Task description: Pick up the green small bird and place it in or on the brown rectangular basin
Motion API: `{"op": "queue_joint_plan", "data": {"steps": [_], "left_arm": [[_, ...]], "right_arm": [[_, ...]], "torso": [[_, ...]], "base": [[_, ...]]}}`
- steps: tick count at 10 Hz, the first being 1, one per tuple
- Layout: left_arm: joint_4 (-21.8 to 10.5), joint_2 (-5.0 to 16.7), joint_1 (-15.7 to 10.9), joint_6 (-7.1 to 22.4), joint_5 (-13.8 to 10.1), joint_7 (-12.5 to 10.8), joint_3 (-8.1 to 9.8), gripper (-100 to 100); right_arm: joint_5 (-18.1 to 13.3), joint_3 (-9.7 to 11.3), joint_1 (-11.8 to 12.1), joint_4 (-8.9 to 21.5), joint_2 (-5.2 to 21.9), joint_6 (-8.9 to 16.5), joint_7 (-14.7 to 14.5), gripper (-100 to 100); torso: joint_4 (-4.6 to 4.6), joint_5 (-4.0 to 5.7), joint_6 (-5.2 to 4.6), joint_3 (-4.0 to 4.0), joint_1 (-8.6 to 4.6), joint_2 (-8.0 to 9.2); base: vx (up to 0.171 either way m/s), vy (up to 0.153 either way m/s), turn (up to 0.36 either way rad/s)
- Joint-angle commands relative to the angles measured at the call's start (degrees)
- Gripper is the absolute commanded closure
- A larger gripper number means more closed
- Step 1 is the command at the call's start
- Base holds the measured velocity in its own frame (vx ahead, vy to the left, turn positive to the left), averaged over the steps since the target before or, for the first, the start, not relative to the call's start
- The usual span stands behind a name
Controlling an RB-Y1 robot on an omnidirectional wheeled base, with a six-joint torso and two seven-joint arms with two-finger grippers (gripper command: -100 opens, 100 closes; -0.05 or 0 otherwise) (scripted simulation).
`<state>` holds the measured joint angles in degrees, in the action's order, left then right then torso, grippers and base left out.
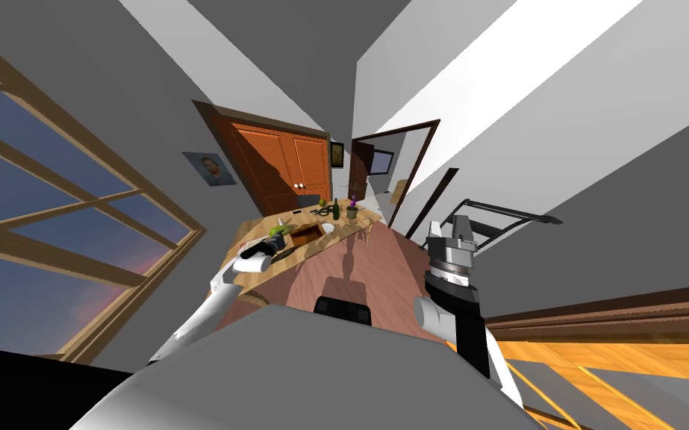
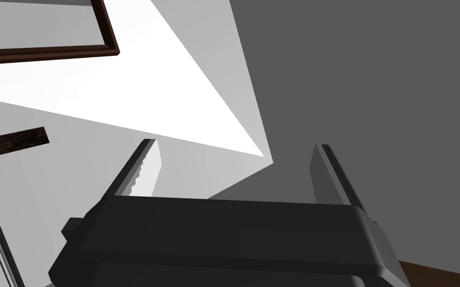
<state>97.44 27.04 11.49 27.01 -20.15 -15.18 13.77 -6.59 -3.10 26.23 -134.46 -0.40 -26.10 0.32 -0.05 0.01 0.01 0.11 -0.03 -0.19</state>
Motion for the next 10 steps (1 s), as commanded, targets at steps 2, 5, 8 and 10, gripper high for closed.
{"op": "queue_joint_plan", "data": {"steps": [2, 5, 8, 10], "left_arm": [[-2.9, 1.8, -0.6, 4.5, -2.5, -0.9, 0.02, -100], [-4.8, 2.8, -1.0, 9.2, -4.0, -1.4, -0.05, -100], [-6.8, 3.7, -1.4, 12.3, -5.6, -1.8, -0.15, -100], [-8.7, 4.6, -1.7, 15.5, -7.0, -2.1, -0.25, -100]], "right_arm": [[0.0, 0.0, 0.0, 0.0, 0.0, 0.0, 0.0, 0], [0.0, 0.0, 0.0, 0.0, 0.0, 0.0, 0.0, 0], [0.0, 0.0, 0.0, 0.0, 0.0, 0.0, 0.0, 0], [0.0, 0.0, 0.0, 0.0, 0.0, 0.0, 0.0, 0]], "torso": [[0.00, 0.00, 0.00, -0.01, 0.02, 0.02], [0.00, -0.01, -0.01, 0.00, 0.07, 0.01], [-0.01, -0.02, 0.00, 0.01, 0.08, -0.01], [0.01, -0.01, 0.00, -0.02, 0.09, 0.03]], "base": [[0.051, -0.006, -0.016], [0.047, 0.004, -0.015], [0.048, 0.007, -0.010], [0.048, 0.011, -0.019]]}}
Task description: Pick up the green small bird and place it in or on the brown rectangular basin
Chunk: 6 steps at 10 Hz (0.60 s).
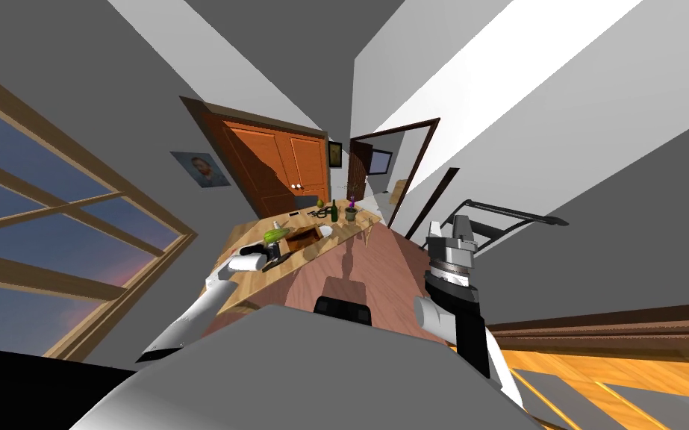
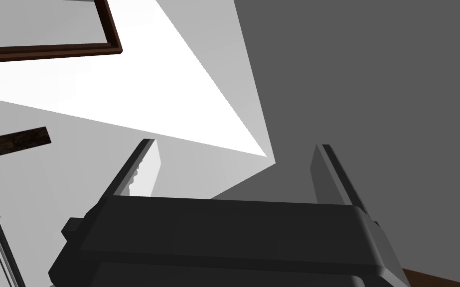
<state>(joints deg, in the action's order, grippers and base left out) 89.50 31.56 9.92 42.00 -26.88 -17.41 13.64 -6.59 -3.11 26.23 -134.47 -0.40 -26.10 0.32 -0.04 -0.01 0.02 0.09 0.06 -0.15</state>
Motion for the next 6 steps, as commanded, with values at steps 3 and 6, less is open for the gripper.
{"op": "queue_joint_plan", "data": {"steps": [3, 6], "left_arm": [[-4.4, 1.8, -0.8, 5.8, -3.1, -0.6, -0.32, -100], [-6.1, 2.5, -1.1, 9.2, -4.4, -0.9, -0.43, -100]], "right_arm": [[0.0, 0.0, 0.0, 0.0, 0.0, 0.0, 0.0, 0], [0.0, 0.0, 0.0, 0.0, 0.0, 0.0, 0.0, 0]], "torso": [[0.00, 0.00, 0.00, 0.01, 0.00, -0.01], [-0.01, -0.01, -0.01, 0.04, 0.04, -0.08]], "base": [[0.056, 0.014, -0.021], [0.057, 0.018, -0.017]]}}
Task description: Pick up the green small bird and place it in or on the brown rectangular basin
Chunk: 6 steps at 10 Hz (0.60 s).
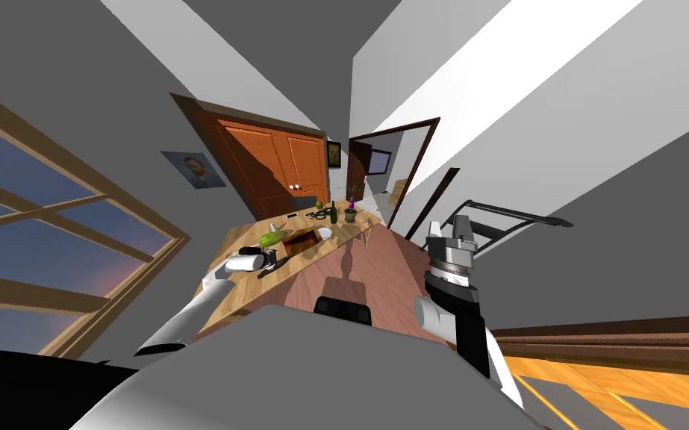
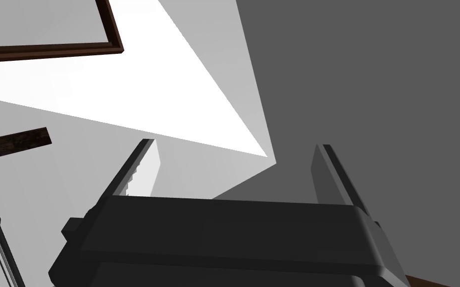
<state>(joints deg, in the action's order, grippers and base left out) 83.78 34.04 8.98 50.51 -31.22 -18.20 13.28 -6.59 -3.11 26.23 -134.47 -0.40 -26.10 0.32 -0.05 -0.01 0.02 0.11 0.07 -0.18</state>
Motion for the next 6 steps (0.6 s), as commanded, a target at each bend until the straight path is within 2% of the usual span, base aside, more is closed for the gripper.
{"op": "queue_joint_plan", "data": {"steps": [1, 2, 3, 4, 5, 6], "left_arm": [[-2.0, 0.8, -0.4, 2.9, -1.3, -0.3, -0.19, -100], [-2.0, 0.8, -0.4, 3.3, -1.3, -0.3, -0.19, -100], [-3.5, 1.4, -0.6, 5.5, -2.5, -0.6, -0.31, -100], [-3.5, 1.4, -0.6, 5.8, -2.5, -0.6, -0.31, -100], [-4.9, 2.0, -0.7, 8.0, -3.5, -0.8, -0.45, -100], [-4.9, 2.0, -0.7, 8.0, -3.5, -0.8, -0.45, -100]], "right_arm": [[0.0, 0.0, 0.0, 0.0, 0.0, 0.0, 0.0, 0], [0.0, 0.0, 0.0, 0.0, 0.0, 0.0, 0.0, 0], [0.0, 0.0, 0.0, 0.0, 0.0, 0.0, 0.0, 0], [0.0, 0.0, 0.0, 0.0, 0.0, 0.0, 0.0, 0], [0.0, 0.0, 0.0, 0.0, 0.0, 0.0, 0.0, 0], [0.0, 0.0, 0.0, 0.0, 0.0, 0.0, 0.0, 0]], "torso": [[0.00, 0.00, 0.00, 0.00, 0.00, 0.00], [0.00, 0.00, -0.01, 0.01, 0.01, -0.02], [0.00, 0.00, 0.00, -0.01, 0.01, 0.01], [0.00, 0.00, -0.01, 0.02, 0.03, -0.05], [0.00, 0.00, 0.00, 0.01, 0.01, -0.01], [0.01, 0.00, 0.00, -0.01, 0.03, 0.02]], "base": [[0.057, 0.015, -0.023], [0.050, 0.019, -0.013], [0.069, 0.024, -0.019], [0.052, 0.018, -0.014], [0.044, 0.022, -0.026], [0.040, 0.022, -0.011]]}}
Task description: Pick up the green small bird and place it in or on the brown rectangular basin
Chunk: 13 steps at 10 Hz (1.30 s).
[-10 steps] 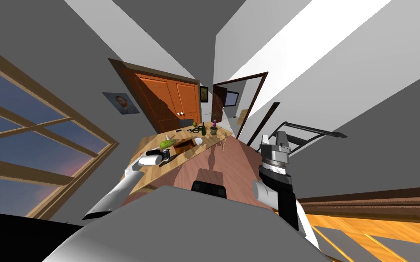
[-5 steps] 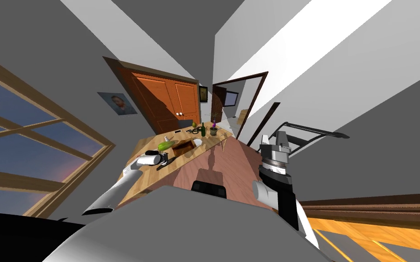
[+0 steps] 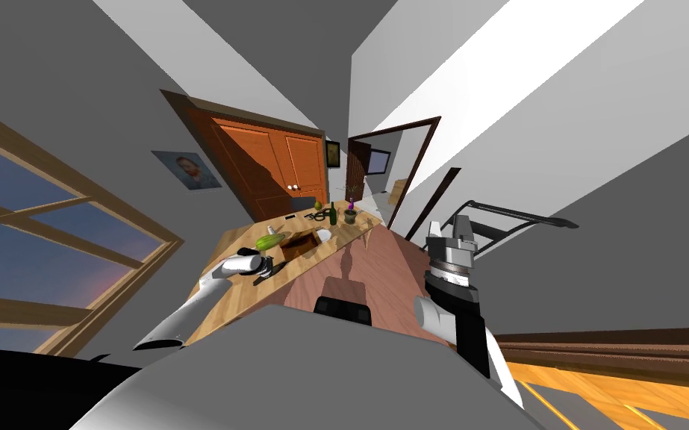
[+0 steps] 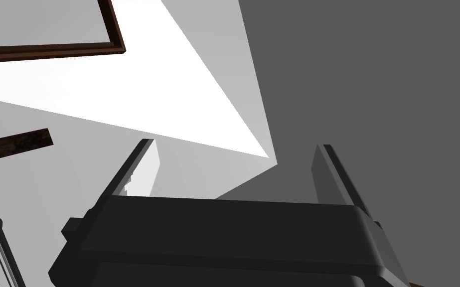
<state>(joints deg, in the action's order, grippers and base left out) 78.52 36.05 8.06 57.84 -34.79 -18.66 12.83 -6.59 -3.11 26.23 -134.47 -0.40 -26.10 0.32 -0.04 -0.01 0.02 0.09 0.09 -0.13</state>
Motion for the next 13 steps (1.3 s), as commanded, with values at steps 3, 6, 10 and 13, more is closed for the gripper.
{"op": "queue_joint_plan", "data": {"steps": [3, 6, 10, 13], "left_arm": [[-2.0, 1.0, 0.0, 4.3, -1.7, -0.7, -0.31, -100], [-4.5, 1.6, 0.3, 7.5, -3.1, -1.0, -0.92, -100], [-5.9, 0.0, 0.2, 4.8, -1.9, -0.4, -1.14, -100], [-6.8, -0.6, 0.2, 4.0, -1.6, 0.0, -1.21, -100]], "right_arm": [[0.0, 0.0, 0.0, 0.0, 0.0, 0.0, 0.0, 0], [0.0, 0.0, 0.0, 0.0, 0.0, 0.0, 0.0, 0], [0.0, 0.0, 0.0, 0.0, 0.0, 0.0, 0.0, 0], [0.0, 0.0, 0.0, 0.0, 0.0, 0.0, 0.0, 0]], "torso": [[-0.02, 0.00, -0.01, 0.07, 0.02, -0.13], [-0.02, -0.01, 0.00, 0.04, 0.06, -0.08], [0.02, 0.00, 0.00, -0.07, -0.04, 0.11], [0.02, 0.00, 0.00, -0.05, 0.00, 0.10]], "base": [[0.069, 0.026, -0.021], [0.063, 0.040, -0.025], [0.016, 0.018, -0.008], [0.015, 0.021, -0.007]]}}
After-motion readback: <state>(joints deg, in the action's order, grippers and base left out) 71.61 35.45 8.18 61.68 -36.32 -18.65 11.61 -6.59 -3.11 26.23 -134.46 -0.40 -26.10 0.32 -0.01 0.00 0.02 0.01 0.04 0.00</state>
